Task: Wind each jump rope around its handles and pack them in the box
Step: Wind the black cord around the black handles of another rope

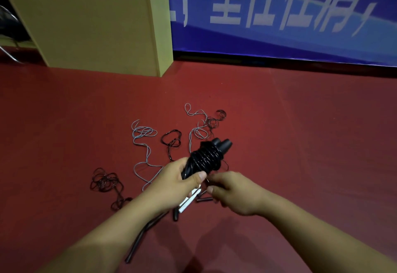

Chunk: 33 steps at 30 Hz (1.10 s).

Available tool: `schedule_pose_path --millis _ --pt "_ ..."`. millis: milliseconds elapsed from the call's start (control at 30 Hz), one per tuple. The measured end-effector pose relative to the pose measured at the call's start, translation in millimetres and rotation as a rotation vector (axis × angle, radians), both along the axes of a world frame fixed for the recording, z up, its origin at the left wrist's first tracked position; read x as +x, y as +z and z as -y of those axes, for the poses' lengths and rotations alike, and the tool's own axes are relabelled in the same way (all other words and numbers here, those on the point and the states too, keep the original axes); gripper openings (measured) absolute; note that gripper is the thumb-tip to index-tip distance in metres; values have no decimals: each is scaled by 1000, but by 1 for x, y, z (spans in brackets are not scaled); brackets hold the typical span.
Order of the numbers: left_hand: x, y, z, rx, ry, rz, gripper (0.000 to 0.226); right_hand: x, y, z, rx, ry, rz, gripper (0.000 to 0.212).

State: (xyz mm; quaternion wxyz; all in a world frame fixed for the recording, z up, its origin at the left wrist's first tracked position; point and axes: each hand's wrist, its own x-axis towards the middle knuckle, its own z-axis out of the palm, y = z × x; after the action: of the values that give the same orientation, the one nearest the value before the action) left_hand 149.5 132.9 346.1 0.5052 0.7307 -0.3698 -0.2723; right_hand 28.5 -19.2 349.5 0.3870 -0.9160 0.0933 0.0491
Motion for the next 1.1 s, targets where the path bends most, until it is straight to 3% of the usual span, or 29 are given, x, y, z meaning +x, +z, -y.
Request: schedule_pose_path --millis 133,300,367,500,633,767,867,933,1033,1100 --pt "7 -6 4 168 155 200 14 2 -5 -12 -153 41 28 17" --pt "12 -5 6 396 192 468 31 2 -4 -11 -275 21 51 27" --pt "16 -6 6 457 176 475 38 2 -6 -7 -341 12 25 30" --pt "19 -13 7 560 117 457 38 -3 -4 -7 -378 74 9 7" --pt "20 -19 8 633 -93 478 32 -5 5 -6 -402 93 49 20" --pt "12 -13 5 609 -383 477 20 -5 3 3 -479 110 89 21" --pt "7 -10 7 538 -465 501 13 -1 3 11 -434 79 116 17" --pt "7 -7 9 432 -456 443 12 2 6 16 -328 31 144 13" --pt "11 1 11 256 -373 208 7 3 13 25 -119 -91 190 5" --pt "12 10 13 130 -275 71 16 5 18 28 11 -162 239 12"
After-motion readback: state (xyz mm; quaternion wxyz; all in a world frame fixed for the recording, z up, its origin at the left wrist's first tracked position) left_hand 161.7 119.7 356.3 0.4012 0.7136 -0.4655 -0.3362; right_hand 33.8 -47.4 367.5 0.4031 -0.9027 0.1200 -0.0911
